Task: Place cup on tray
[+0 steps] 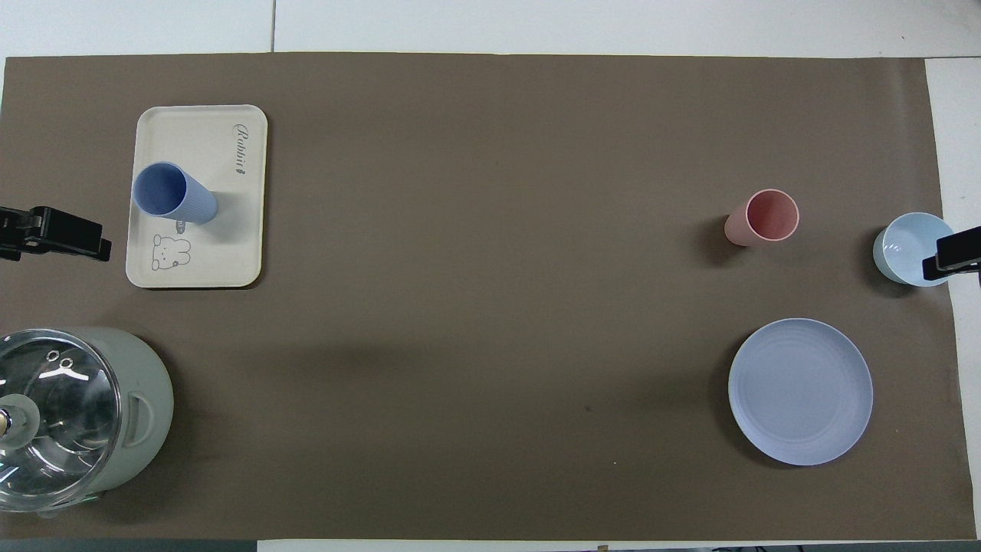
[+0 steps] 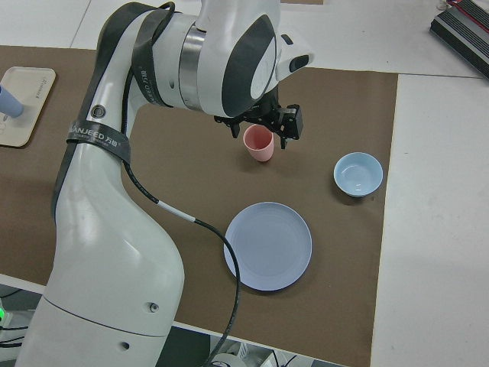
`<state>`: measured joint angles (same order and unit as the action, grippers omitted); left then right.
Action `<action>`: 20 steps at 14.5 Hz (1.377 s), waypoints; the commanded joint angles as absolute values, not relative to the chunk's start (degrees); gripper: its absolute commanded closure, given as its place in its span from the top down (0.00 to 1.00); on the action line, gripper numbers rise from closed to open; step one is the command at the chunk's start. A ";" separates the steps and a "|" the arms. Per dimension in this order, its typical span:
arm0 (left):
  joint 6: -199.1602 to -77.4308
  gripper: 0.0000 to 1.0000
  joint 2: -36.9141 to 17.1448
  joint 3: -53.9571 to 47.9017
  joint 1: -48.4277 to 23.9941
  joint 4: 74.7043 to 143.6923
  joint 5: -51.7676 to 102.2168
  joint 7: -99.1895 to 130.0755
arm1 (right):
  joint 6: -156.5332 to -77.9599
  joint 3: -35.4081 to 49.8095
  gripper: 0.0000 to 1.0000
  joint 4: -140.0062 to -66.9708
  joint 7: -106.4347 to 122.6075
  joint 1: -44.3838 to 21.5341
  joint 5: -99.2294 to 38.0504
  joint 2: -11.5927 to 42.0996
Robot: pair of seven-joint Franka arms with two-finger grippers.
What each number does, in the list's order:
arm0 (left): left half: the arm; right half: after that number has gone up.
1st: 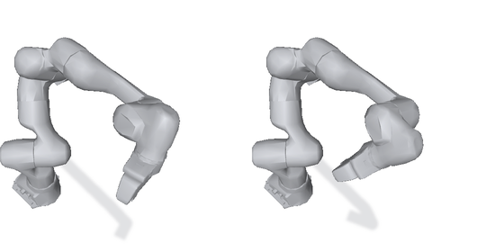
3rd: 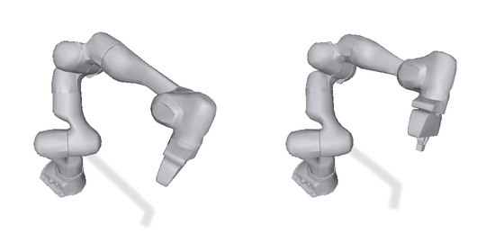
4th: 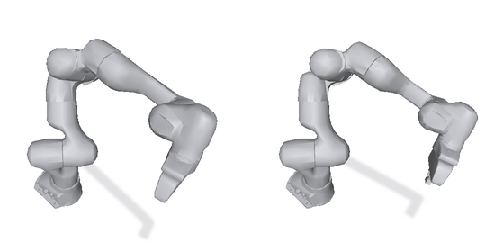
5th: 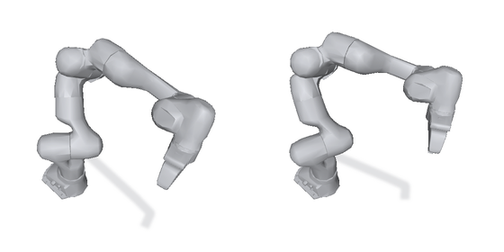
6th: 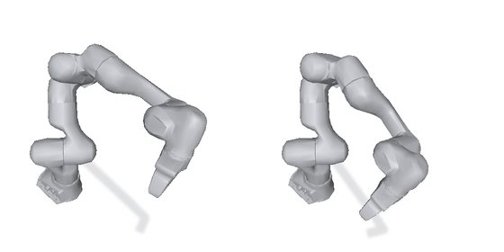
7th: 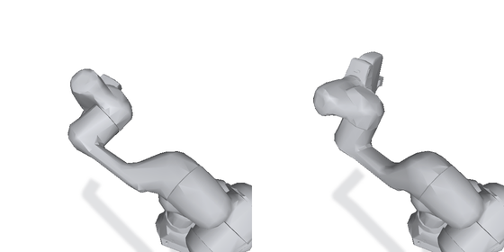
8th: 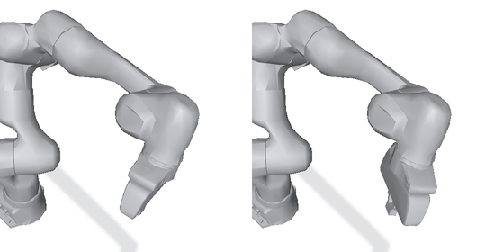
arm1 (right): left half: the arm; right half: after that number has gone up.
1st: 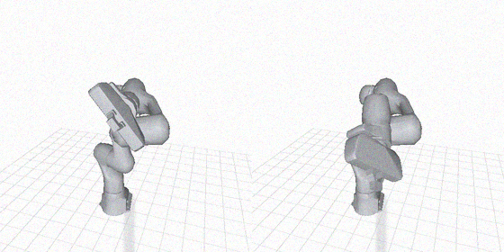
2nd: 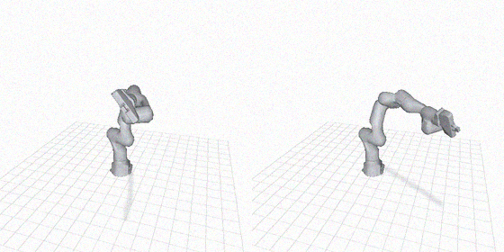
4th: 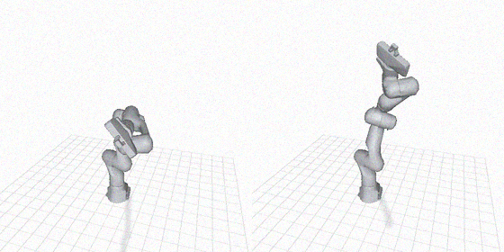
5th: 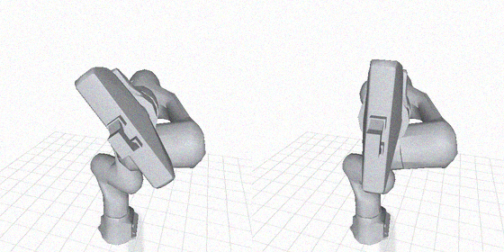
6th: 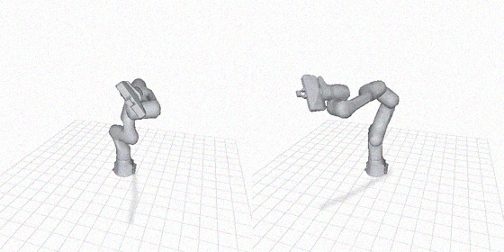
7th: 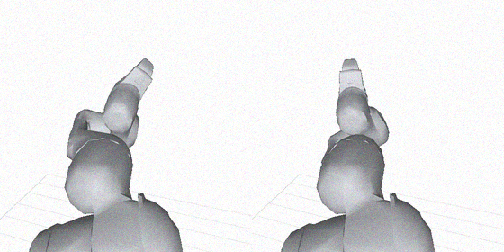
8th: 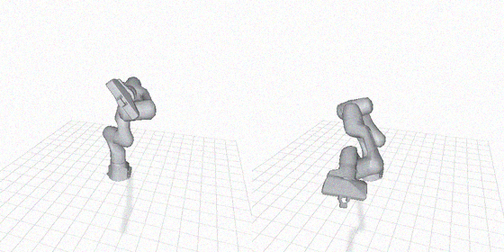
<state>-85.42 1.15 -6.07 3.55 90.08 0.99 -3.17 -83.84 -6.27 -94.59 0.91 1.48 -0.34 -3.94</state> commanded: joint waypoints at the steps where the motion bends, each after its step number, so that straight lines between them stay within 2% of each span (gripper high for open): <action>1: -83.32 1.00 -1.14 -5.89 3.69 87.45 0.88 -2.64 | -86.22 -6.24 1.00 -97.29 1.41 0.18 0.88 -5.27; 6: -87.28 1.00 -0.35 -5.98 3.69 90.17 1.14 -3.08 | -87.98 -6.24 1.00 -96.33 1.85 0.53 0.79 -4.92; 10: -85.69 1.00 -0.44 -5.98 3.78 87.98 1.49 -2.82 | -87.89 -5.80 1.00 -95.71 2.11 0.53 0.70 -4.83; 20: -86.66 1.00 0.44 -5.71 3.87 88.50 1.76 -2.64 | -87.89 -5.19 1.00 -95.71 2.20 0.53 0.70 -4.83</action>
